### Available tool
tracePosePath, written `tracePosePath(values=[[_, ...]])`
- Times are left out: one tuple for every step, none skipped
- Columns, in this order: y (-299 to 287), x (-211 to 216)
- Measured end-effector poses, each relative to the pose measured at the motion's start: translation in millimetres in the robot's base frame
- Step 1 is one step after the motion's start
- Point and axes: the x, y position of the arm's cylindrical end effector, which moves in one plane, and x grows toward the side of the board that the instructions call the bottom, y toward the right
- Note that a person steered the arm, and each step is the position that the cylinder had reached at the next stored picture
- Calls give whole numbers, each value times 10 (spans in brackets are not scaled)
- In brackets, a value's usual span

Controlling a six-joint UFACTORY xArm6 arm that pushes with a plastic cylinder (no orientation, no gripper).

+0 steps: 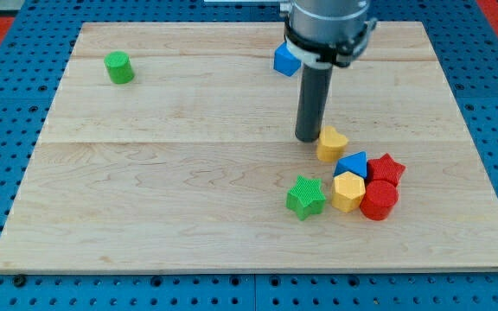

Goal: Push the blue cube into the group of blocks

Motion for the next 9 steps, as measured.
tracePosePath(values=[[129,-295],[497,-228],[514,-55],[859,-445],[1027,-1177],[808,-1835],[171,-2005],[-629,-1825],[-753,-1941]])
